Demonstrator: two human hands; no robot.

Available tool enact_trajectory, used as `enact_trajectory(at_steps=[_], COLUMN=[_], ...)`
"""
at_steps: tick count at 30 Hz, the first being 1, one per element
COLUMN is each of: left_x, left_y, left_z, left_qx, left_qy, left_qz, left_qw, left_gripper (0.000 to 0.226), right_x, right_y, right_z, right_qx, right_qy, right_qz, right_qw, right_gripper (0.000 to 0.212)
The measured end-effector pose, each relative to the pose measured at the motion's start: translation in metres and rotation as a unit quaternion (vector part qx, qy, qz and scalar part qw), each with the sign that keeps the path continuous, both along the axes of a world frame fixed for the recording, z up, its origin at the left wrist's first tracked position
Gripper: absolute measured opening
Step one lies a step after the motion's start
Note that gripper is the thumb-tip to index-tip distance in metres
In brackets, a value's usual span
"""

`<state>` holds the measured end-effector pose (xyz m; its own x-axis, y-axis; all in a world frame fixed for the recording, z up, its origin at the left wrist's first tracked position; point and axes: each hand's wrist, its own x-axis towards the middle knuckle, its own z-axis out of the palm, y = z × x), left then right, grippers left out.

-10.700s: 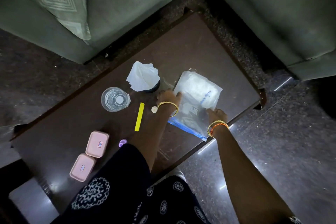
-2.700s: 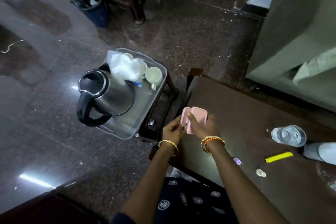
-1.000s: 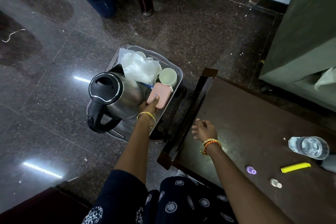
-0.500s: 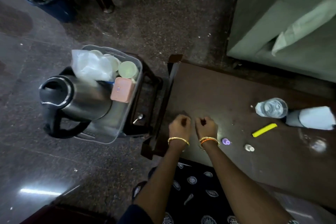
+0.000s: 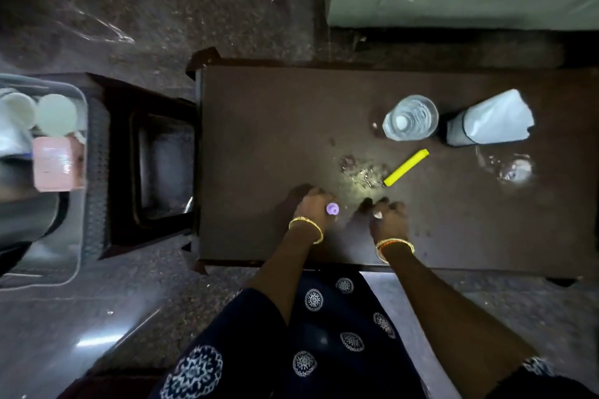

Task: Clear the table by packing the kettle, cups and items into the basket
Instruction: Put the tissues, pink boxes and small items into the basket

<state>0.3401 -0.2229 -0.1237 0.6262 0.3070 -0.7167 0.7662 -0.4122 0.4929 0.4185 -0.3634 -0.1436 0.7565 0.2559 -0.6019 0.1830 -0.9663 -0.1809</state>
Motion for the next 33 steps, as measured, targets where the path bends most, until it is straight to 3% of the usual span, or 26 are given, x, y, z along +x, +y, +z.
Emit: enact_trajectory(at_steps=[6,11,14,18,25,28,30,33], left_x=[0.008,-0.010,-0.038,-0.095,-0.207,-0.244,-0.264,-0.281], left_y=[-0.018,-0.013,0.008,0.047,0.128,0.158,0.175,0.198], left_z=[-0.001,0.017,0.036,0.061,0.097,0.105,0.105,0.099], left_qx=[0.045,0.077,0.133,0.202,0.311,0.359,0.362,0.317], left_qy=[0.004,-0.047,-0.107,-0.152,-0.181,-0.178,-0.154,-0.107], left_qz=[0.012,0.177,0.310,0.459,0.614,0.648,0.661,0.675], left_qw=[0.999,0.980,0.935,0.852,0.703,0.648,0.639,0.658], left_gripper=[0.017,0.018,0.014,0.013,0.021,0.020,0.023,0.029], right_x=[0.001,-0.006,-0.019,-0.052,-0.141,-0.185,-0.212,-0.241], right_y=[-0.006,0.020,0.054,0.117,0.240,0.289,0.317,0.349], right_z=[0.004,0.034,0.049,0.070,0.107,0.118,0.125,0.131], right_qx=[0.074,0.140,0.197,0.251,0.317,0.340,0.360,0.340], right_qy=[0.031,0.021,0.067,0.120,0.228,0.229,0.189,0.079], right_qz=[-0.070,-0.139,-0.176,-0.143,-0.001,0.092,0.186,0.387], right_qw=[0.994,0.980,0.962,0.950,0.921,0.907,0.895,0.854], right_gripper=[0.020,0.008,0.013,0.014,0.018,0.015,0.014,0.019])
